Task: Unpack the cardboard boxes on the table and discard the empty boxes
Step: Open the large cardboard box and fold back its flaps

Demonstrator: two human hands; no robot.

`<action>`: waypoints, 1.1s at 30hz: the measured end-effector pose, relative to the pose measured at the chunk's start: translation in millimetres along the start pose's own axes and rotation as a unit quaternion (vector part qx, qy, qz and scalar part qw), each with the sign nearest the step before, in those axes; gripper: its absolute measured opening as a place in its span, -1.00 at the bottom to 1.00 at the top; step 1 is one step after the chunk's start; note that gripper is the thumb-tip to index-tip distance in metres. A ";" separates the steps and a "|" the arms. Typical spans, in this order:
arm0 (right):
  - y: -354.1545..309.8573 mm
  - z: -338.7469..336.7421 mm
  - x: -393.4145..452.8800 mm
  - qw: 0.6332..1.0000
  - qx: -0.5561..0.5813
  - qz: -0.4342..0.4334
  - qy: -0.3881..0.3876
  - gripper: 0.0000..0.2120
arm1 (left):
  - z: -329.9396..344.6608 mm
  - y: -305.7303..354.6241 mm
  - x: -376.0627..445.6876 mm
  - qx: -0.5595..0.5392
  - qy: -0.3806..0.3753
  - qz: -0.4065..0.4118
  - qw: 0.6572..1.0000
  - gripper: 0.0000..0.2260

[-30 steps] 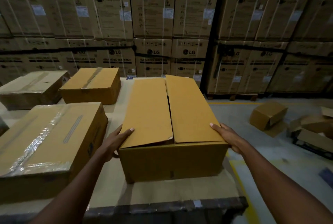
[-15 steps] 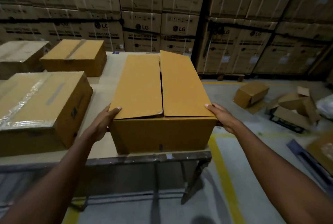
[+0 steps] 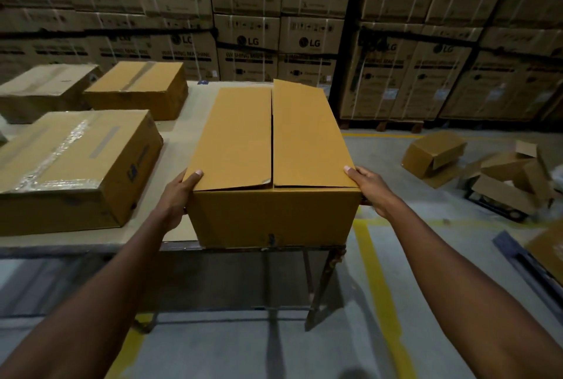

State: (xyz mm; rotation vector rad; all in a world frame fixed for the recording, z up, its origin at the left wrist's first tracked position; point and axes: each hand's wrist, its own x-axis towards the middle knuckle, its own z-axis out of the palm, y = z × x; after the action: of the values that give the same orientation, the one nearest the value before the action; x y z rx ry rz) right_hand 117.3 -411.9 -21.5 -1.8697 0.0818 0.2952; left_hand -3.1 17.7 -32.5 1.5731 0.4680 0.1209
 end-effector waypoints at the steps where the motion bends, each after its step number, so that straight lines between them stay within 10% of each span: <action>1: 0.3 -0.8 0.9 1.000 -0.003 -0.004 -0.001 -0.33 | 0.2 -0.7 -0.9 -0.001 0.000 -0.001 1.000 -0.51; 33: -10.7 2.3 -10.7 1.000 0.009 -0.016 0.012 -0.53 | 0.5 0.9 -1.8 -0.006 -0.010 0.003 1.000 -0.52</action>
State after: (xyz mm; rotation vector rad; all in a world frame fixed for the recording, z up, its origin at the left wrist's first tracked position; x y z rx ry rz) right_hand 108.7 -407.4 -9.7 -1.8562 0.0701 0.2488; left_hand -4.4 16.5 -31.3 1.5622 0.4468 0.1129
